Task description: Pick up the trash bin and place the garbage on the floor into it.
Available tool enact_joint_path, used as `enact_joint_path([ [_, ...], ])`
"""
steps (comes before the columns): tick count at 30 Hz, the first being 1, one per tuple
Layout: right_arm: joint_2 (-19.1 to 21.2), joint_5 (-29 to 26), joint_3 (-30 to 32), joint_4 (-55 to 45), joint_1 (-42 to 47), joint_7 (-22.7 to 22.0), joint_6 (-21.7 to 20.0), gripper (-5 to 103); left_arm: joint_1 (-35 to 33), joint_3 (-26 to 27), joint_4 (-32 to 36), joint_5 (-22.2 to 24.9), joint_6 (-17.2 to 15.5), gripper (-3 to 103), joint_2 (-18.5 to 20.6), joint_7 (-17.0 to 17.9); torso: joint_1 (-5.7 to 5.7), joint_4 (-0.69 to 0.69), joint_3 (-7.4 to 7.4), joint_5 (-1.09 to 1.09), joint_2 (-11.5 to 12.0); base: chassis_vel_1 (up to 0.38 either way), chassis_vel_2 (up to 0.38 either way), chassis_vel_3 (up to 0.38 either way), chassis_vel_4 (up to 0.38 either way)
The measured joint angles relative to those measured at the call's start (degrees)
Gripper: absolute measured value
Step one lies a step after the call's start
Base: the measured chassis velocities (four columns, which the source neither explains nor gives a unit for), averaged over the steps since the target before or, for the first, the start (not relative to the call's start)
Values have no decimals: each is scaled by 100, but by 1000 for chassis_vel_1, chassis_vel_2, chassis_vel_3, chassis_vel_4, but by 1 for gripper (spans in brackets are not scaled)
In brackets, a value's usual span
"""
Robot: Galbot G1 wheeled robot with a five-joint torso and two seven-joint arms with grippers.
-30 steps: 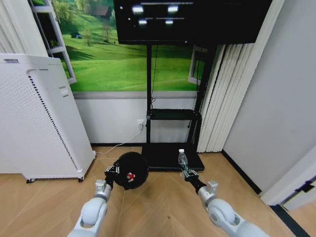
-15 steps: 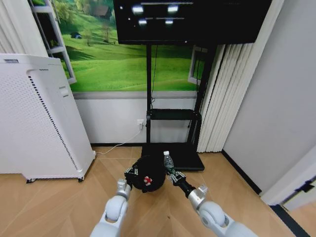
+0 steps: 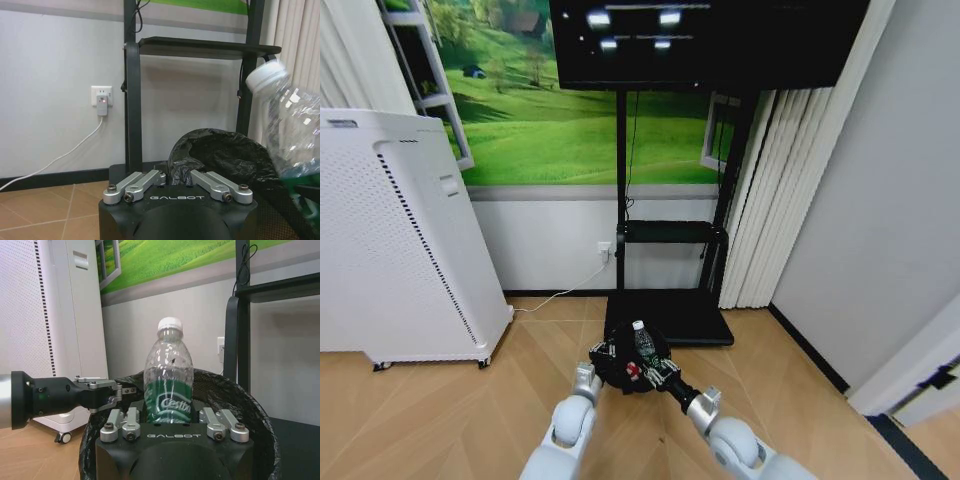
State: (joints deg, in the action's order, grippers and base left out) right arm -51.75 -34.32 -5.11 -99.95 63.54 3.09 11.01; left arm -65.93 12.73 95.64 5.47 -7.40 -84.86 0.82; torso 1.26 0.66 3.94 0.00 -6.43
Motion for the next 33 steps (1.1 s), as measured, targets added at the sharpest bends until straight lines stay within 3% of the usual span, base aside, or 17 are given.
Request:
enact_joint_path([
  [1,1,7,6,15,-4,13,-1,49,-2,-8,0,-3,3,7,-8,-4,0,0,0,0,0,0,0,0,0],
  [6,2,33,47,47,-1,54,-2,71,-1,-17,0,-15,8,7,-36,-27,0,0,0,0,0,0,0,0,0],
  [7,2,33,47,47,-1,54,-2,71,-1,-17,0,-15,8,7,-36,-27,0,0,0,0,0,0,0,0,0],
  [10,0,34,81,51,7,58,-3,88,-6,-2,34,-16,9,7,-20,-35,0,0,0,0,0,0,0,0,0],
  [12,2,31,102,51,7,59,-3,88,-10,6,44,-15,10,7,-12,-36,0,0,0,0,0,0,0,0,0],
  [13,13,12,153,51,5,58,-4,97,-25,24,68,-11,11,7,6,-38,0,0,0,0,0,0,0,0,0],
  [14,34,-27,207,46,-4,54,-8,99,-43,43,93,-6,11,7,26,-40,0,0,0,0,0,0,0,0,0],
  [22,275,-308,512,-124,-59,-65,-36,100,-267,283,370,54,20,7,228,-49,0,0,0,-2,0,0,0,0,0],
  [27,297,-350,715,3,-111,-472,-127,100,-671,671,859,156,22,7,507,-58,0,0,0,-2,0,0,0,0,0],
  [30,134,-15,913,385,-138,-1039,-357,100,-1063,1022,1299,229,22,7,752,-62,0,-1,0,0,0,0,0,0,0],
  [33,72,90,1010,506,-130,-1191,-453,100,-1159,1109,1411,268,22,7,801,-59,0,-1,0,0,0,0,0,0,0],
])
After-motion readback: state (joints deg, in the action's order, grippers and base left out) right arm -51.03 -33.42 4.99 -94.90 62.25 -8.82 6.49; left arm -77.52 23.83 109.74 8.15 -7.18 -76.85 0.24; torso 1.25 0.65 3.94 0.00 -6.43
